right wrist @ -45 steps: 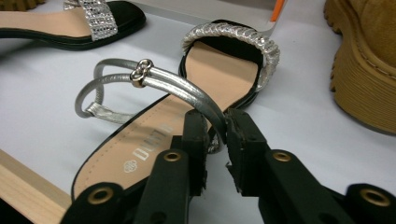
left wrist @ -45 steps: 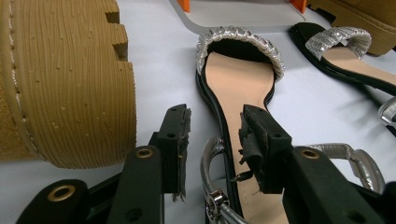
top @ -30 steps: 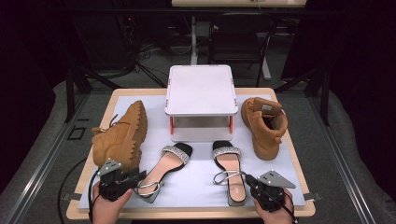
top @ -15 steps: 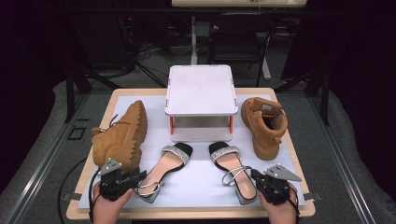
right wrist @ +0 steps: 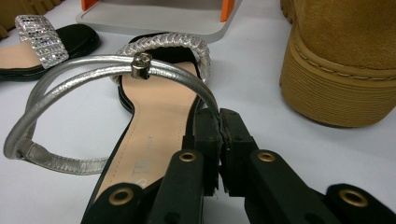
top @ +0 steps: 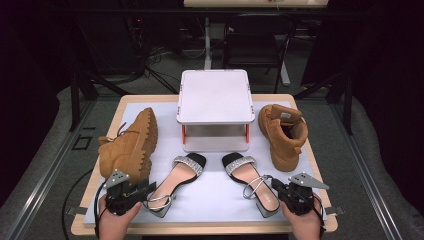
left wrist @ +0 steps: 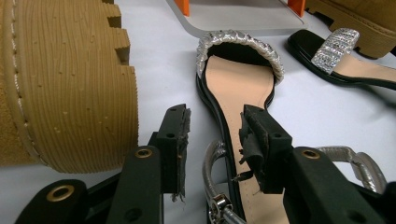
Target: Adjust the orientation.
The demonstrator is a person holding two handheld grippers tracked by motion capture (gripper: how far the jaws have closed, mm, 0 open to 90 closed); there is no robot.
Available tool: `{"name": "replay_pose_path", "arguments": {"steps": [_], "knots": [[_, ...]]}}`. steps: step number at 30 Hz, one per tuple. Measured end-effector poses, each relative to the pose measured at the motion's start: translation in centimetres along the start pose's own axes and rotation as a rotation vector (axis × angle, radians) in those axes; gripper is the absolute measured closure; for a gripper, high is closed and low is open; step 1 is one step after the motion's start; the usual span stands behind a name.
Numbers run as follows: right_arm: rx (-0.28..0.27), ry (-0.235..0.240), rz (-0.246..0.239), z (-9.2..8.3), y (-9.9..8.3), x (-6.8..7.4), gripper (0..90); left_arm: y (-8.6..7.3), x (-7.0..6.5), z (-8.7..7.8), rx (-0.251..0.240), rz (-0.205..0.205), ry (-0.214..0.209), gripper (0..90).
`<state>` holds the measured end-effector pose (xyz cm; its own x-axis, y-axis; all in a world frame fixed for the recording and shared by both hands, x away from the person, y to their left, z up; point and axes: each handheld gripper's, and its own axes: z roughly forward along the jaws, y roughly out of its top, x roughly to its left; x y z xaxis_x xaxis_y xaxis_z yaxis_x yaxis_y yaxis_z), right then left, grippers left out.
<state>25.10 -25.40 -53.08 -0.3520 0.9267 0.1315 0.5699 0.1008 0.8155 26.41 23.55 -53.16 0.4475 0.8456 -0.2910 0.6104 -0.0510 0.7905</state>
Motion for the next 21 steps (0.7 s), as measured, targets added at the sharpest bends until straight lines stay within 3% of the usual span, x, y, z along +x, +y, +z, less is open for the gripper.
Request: {"name": "replay_pose_path", "arguments": {"steps": [10,19,21], "knots": [[0.006,0.041,-0.024,-0.8,0.2,0.1,70.3,0.1,-0.3,-0.3,-0.008,0.045,-0.025,62.6],[-0.006,0.040,0.002,-2.6,-0.2,-0.5,62.5,0.4,-1.3,-0.5,-0.015,0.093,-0.003,59.6],[-0.019,0.040,0.010,-3.0,-0.1,-0.7,62.4,0.5,-1.4,-0.5,0.007,0.102,0.010,58.5]]}}
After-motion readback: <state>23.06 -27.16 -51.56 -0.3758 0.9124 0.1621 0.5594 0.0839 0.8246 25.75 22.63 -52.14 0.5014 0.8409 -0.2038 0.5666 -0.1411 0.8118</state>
